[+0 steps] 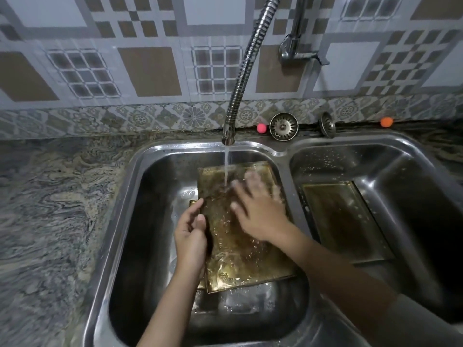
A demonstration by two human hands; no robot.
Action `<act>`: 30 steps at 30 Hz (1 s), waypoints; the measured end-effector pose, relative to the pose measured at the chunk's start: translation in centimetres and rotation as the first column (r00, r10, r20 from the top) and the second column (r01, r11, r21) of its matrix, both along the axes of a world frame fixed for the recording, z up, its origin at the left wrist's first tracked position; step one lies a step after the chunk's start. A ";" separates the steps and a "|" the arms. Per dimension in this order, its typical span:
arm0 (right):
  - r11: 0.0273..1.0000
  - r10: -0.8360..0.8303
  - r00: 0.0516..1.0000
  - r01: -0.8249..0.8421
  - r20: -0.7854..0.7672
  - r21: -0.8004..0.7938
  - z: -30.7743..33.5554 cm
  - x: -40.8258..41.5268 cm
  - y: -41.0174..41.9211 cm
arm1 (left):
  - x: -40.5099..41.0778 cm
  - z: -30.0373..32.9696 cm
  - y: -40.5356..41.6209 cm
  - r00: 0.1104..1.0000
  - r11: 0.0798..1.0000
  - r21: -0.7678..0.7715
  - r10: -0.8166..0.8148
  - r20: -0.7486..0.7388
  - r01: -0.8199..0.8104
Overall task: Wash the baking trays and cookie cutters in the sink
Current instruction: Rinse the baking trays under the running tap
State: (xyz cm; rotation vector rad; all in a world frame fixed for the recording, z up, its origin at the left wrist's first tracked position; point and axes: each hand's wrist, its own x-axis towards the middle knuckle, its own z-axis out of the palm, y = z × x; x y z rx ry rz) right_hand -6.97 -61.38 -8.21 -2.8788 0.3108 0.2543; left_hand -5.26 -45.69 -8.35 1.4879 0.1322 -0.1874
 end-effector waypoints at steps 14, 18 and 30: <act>0.987 -0.093 0.995 0.089 0.028 0.133 2.1 -4.1 -2.6 | 2.6 0.6 2.3 0.996 0.996 -0.030 0.084 0.020 -0.083; 0.637 -0.275 0.951 0.069 0.143 0.768 2.6 -4.8 -1.8 | 3.3 0.6 2.0 0.999 0.997 -0.074 0.038 0.029 -0.035; 0.496 -0.383 0.853 -0.135 0.356 0.858 3.4 -4.5 0.7 | 2.2 2.4 0.5 0.876 0.888 0.047 -0.458 0.152 0.457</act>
